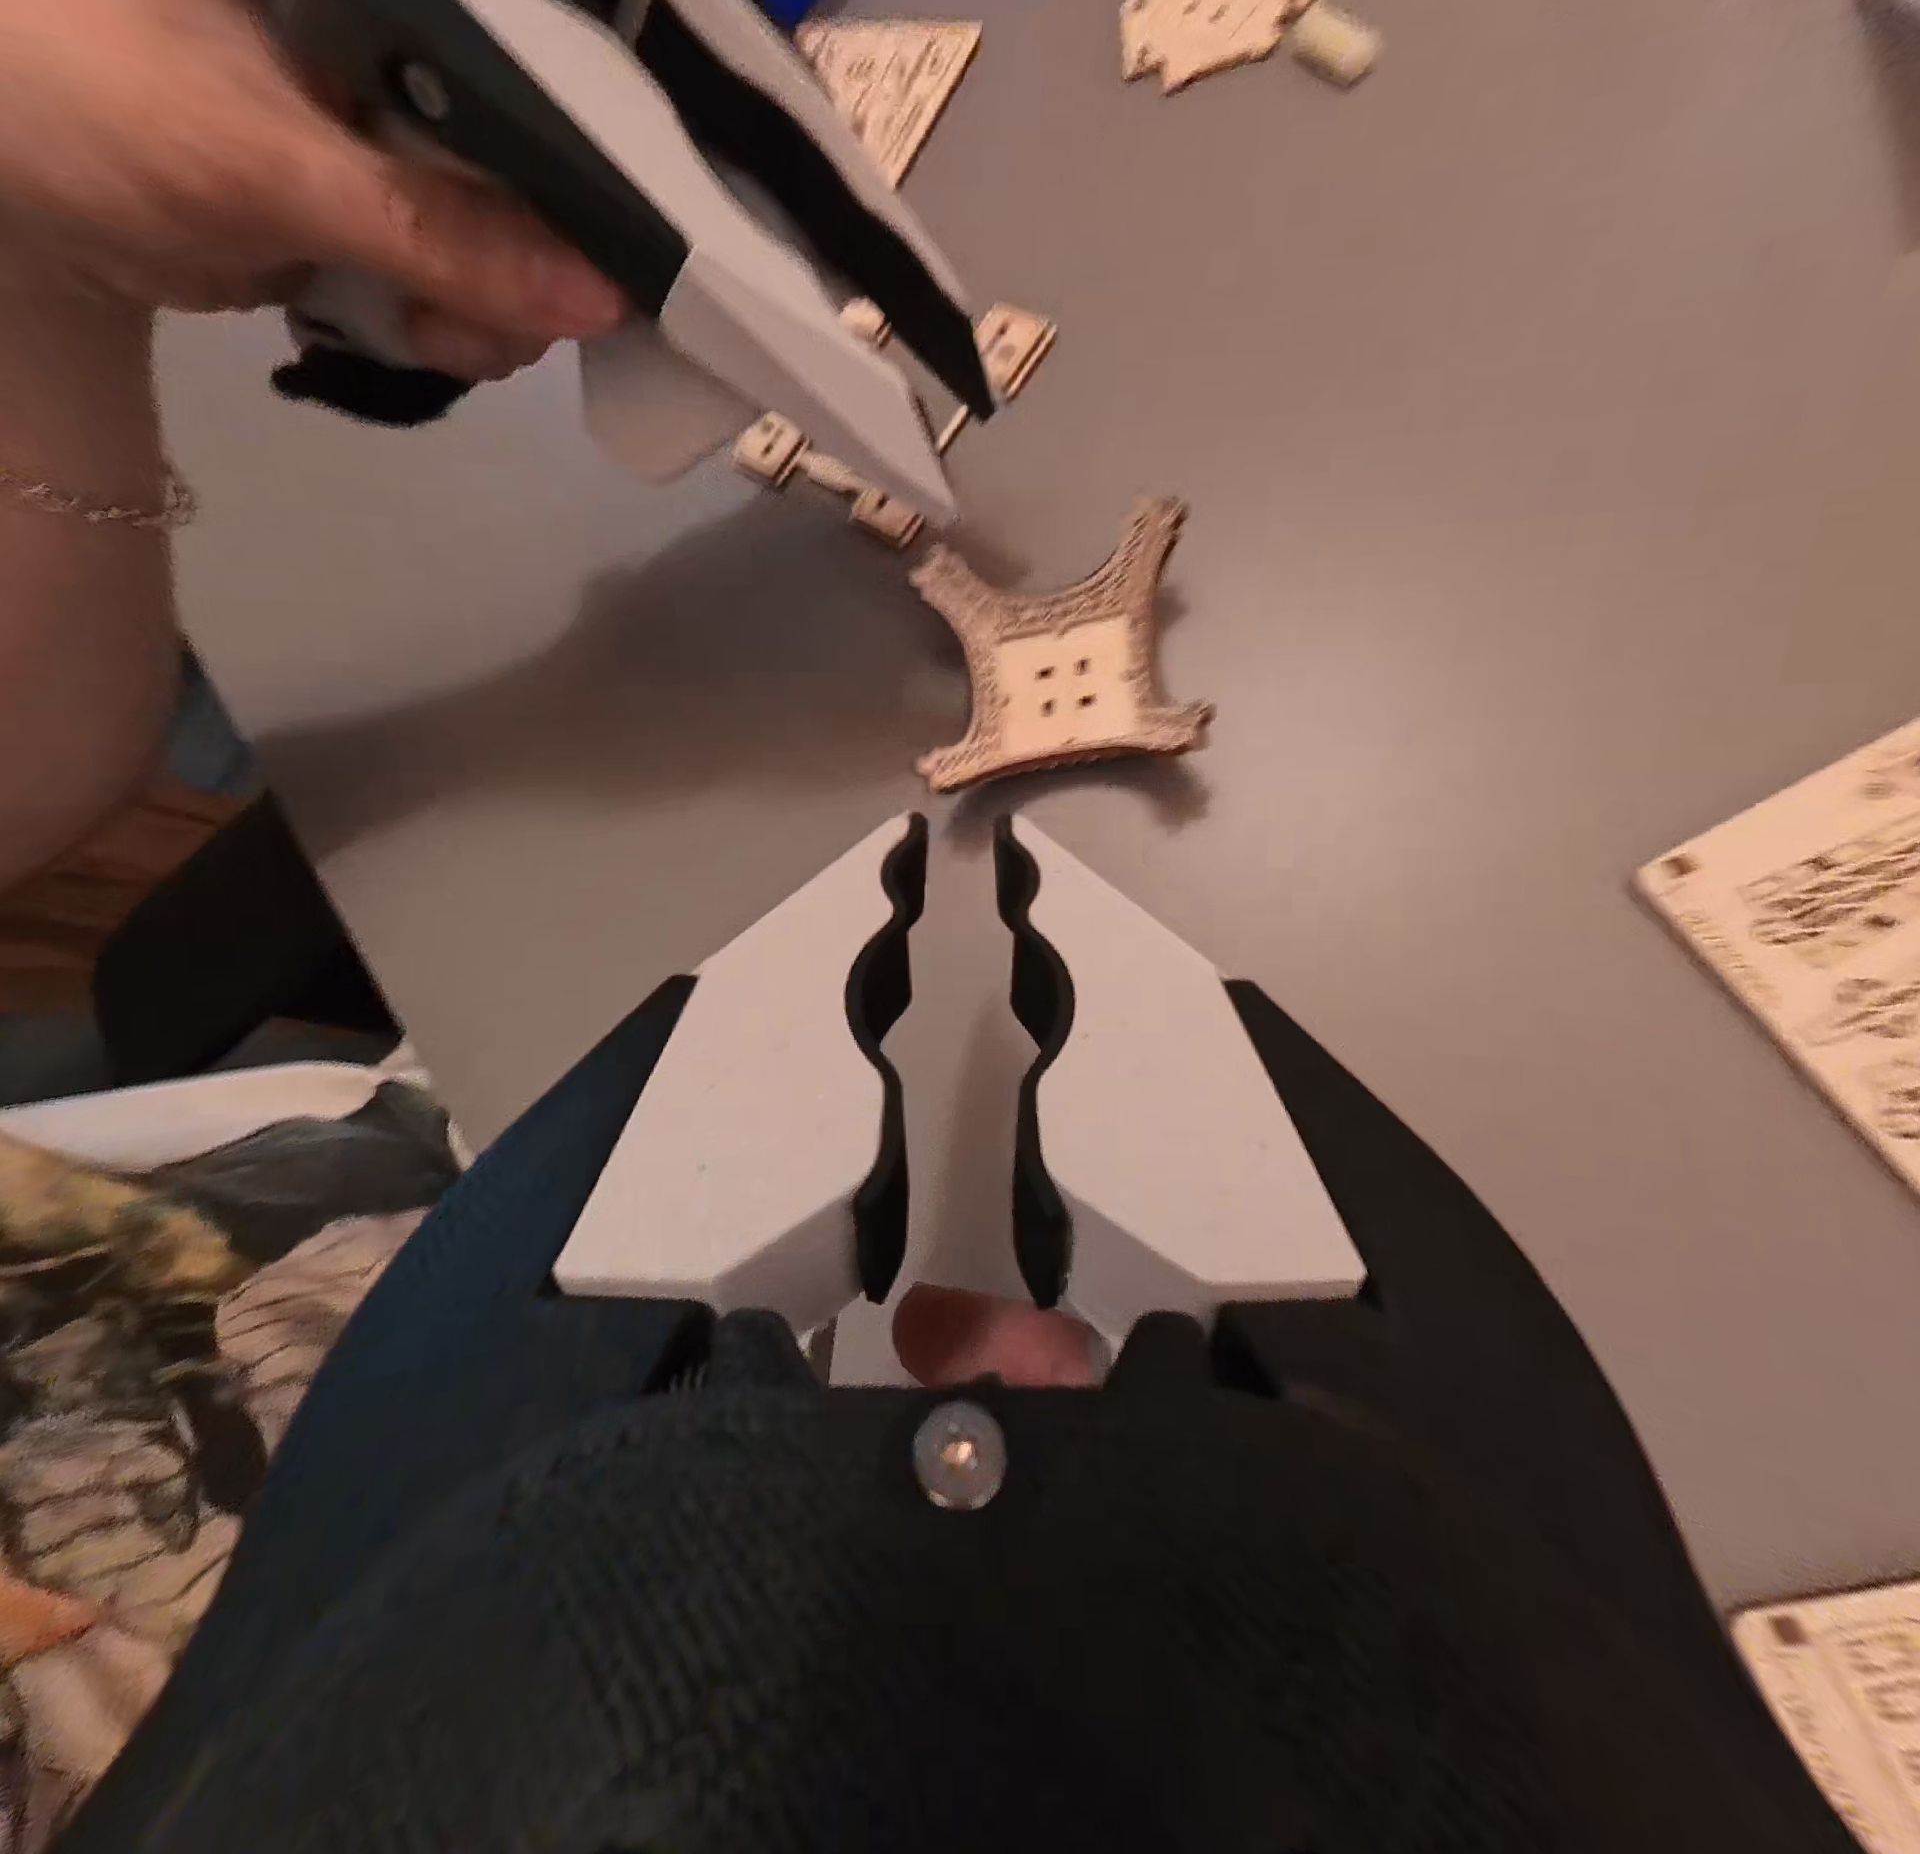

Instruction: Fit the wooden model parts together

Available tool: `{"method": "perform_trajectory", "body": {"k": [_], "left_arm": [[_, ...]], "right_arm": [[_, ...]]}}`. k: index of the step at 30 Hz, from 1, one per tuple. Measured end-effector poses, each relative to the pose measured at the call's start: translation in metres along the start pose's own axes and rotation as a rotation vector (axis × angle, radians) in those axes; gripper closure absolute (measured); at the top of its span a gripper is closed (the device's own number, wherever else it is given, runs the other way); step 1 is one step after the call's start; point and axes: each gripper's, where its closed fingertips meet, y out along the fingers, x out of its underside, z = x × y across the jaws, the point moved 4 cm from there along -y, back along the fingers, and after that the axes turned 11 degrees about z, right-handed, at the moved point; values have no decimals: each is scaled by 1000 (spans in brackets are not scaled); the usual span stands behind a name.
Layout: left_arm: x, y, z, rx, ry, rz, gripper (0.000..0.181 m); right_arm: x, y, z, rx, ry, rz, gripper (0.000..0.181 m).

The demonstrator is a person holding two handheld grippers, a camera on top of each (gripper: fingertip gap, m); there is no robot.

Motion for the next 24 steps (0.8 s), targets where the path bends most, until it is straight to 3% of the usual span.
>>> {"method": "perform_trajectory", "body": {"k": [6,10,16,21,24], "left_arm": [[23,13,-8,19,19,-53,148],[30,16,13,146,4,-45,151],[34,6,41,289,16,-6,149],[33,-2,24,180,34,43,153],[40,5,23,201,30,12,153]], "right_arm": [[22,28,-17,-6,-41,-71,162],[16,37,-8,44,-84,-47,161],[14,14,50,295,-136,-104,157],[16,9,9,31,-89,-88,159],[29,20,19,139,-189,-169,150]]}}
